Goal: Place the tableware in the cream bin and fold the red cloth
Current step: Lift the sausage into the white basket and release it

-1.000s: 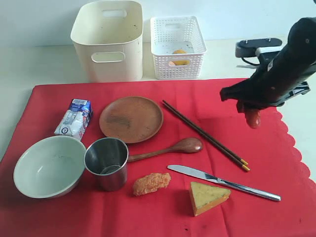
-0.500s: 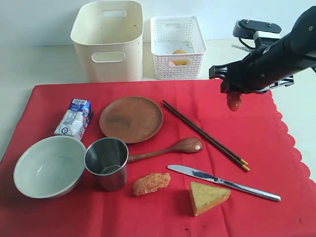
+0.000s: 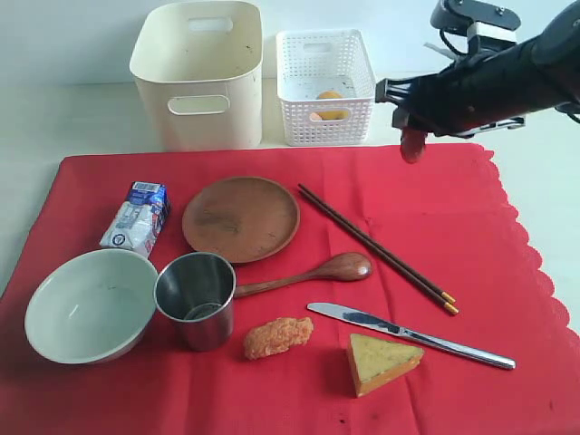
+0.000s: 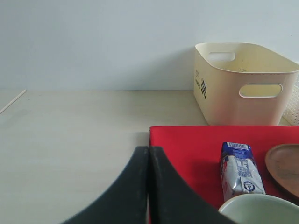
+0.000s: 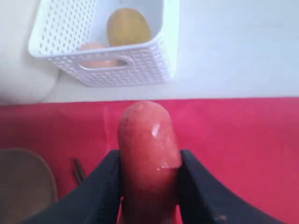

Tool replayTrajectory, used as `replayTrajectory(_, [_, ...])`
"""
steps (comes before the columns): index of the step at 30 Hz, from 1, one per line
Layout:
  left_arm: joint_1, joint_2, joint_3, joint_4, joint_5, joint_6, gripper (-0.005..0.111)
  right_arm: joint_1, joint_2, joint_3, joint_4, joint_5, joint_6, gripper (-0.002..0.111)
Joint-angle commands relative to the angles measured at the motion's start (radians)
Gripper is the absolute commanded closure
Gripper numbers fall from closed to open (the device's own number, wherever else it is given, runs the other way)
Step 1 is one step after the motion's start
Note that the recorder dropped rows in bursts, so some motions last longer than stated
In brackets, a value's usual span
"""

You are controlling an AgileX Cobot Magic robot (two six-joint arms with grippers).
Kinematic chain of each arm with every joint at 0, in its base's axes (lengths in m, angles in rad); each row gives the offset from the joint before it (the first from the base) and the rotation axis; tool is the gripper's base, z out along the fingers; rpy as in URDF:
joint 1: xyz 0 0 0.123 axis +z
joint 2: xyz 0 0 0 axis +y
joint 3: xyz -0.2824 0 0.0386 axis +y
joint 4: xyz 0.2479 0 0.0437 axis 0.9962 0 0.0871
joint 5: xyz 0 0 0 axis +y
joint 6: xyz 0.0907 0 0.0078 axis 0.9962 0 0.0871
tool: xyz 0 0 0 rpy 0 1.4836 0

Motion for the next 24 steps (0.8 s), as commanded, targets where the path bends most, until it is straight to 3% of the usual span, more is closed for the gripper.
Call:
replayTrajectory(1, [-0.004, -0.006, -0.003, -0.002, -0.003, 0.001, 0.106, 0.03, 0.004, -0.062, 0.028, -0.025, -0.041, 0.108])
replayTrajectory(11, [-0.004, -0.006, -0.003, -0.002, -0.003, 0.001, 0.106, 0.127, 0.092, -0.198, 0.019, -0.096, -0.213, 0.108])
replayTrajectory(19, [-0.004, -0.006, -0.003, -0.002, -0.003, 0.001, 0.106, 0.127, 0.169, -0.212, 0.019, -0.399, -0.279, 0.108])
replayTrajectory(24, [-0.004, -0.006, -0.003, -0.002, -0.003, 0.001, 0.106, 0.127, 0.193, -0.212, -0.02, -0.456, -0.276, 0.108])
